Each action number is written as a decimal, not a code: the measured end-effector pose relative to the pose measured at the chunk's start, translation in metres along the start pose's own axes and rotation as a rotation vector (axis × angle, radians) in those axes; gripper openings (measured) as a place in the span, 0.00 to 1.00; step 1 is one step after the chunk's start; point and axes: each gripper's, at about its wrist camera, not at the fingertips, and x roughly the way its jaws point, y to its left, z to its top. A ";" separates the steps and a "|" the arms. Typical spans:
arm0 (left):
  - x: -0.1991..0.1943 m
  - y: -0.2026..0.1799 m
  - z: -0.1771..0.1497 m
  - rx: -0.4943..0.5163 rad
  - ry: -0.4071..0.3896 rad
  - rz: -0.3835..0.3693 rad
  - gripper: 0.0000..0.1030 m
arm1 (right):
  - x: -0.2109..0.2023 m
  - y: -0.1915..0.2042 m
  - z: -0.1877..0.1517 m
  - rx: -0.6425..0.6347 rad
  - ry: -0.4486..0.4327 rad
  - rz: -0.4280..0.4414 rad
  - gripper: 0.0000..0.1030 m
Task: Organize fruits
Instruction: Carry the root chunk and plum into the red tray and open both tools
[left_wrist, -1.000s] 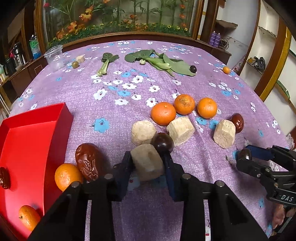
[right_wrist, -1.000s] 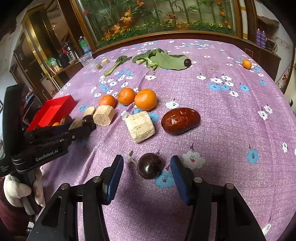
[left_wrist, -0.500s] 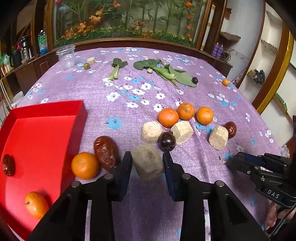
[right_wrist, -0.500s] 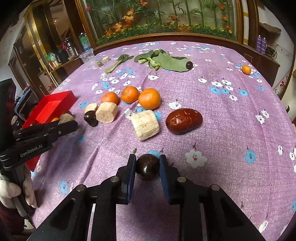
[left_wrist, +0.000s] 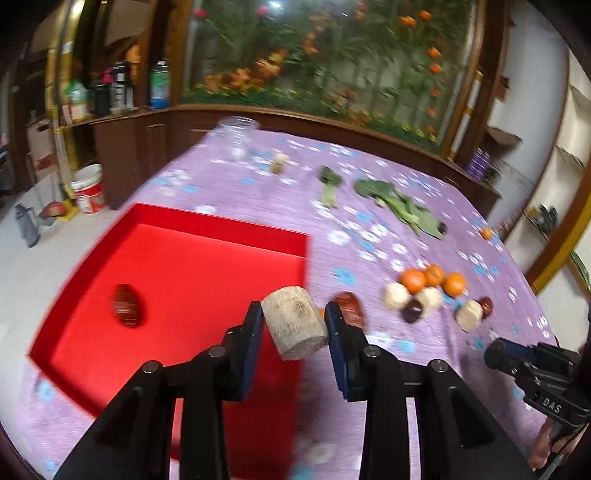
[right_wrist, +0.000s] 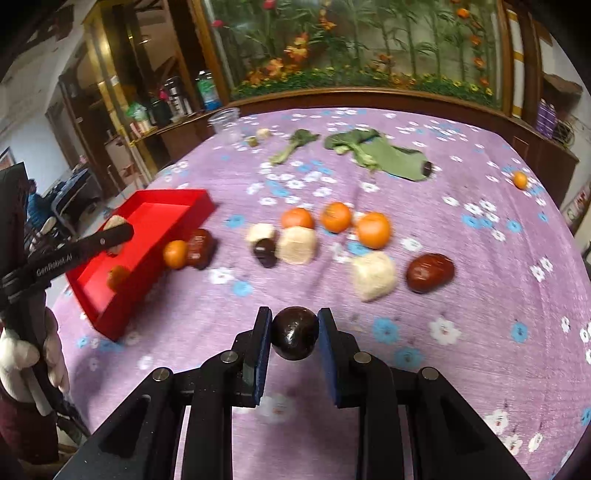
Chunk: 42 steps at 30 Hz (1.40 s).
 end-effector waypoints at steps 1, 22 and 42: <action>-0.003 0.007 0.000 -0.012 -0.006 0.011 0.32 | 0.001 0.006 0.001 -0.009 0.001 0.009 0.27; -0.006 0.106 -0.012 -0.144 -0.020 0.224 0.32 | 0.070 0.176 0.030 -0.248 0.067 0.272 0.27; -0.002 0.118 -0.007 -0.139 -0.038 0.301 0.53 | 0.101 0.213 0.024 -0.326 0.087 0.260 0.28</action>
